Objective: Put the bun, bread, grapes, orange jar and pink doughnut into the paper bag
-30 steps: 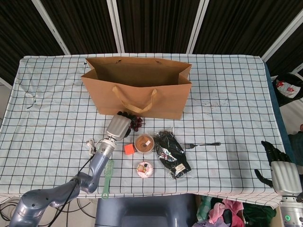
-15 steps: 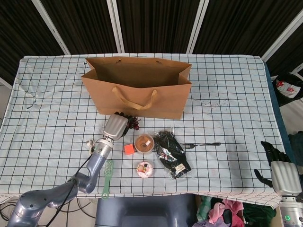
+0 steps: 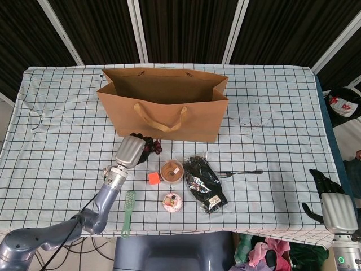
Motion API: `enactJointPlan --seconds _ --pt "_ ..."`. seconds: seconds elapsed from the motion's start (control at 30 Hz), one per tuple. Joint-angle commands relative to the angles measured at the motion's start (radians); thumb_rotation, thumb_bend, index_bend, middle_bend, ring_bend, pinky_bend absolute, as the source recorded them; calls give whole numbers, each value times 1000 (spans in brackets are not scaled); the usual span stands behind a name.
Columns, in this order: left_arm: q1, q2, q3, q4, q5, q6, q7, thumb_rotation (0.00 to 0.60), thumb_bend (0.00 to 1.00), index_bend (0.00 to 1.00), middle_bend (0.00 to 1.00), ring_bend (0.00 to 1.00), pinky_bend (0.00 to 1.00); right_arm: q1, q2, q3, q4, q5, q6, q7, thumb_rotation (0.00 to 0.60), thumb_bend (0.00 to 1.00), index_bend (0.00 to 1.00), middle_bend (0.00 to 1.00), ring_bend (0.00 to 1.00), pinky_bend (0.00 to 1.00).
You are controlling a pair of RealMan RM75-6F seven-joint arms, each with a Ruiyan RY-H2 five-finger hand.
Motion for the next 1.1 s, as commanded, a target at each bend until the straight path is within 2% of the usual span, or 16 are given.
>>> enactJointPlan --seconds 0.03,0.3,0.53,0.63,0.8,0.97,1.03,1.1 --pt "42 111 6 -194 -4 24 46 600 451 540 619 462 501 1 -1 0 0 0 -1 -2 600 208 75 110 188 248" --pt "85 316 12 -577 35 91 217 600 450 533 616 462 501 1 -3 -1 0 2 -3 -8 600 209 75 109 188 248" --pt "73 422 -39 -788 35 102 311 600 450 531 617 466 502 0 -3 1 1 3 -1 -8 600 208 75 110 188 248" --pt "45 453 -90 -839 22 91 349 600 450 532 618 486 527 -1 -3 2 1 4 1 -7 600 208 75 109 188 248" --pt "-44 483 -233 -907 -48 45 332 600 450 539 626 509 561 1 -5 3 6 12 -5 -6 600 208 75 109 188 248" --pt "-112 476 -339 -861 -89 52 317 600 450 534 620 509 561 1 -9 5 15 23 -11 -11 600 209 75 110 188 248" --pt "-148 473 -391 -826 -150 42 311 600 450 533 618 509 561 1 -10 9 19 34 -15 -8 600 209 75 110 188 248" --pt "-176 473 -422 -794 -190 32 301 600 450 535 618 509 560 2 -10 11 24 39 -19 -6 600 208 75 110 188 248"
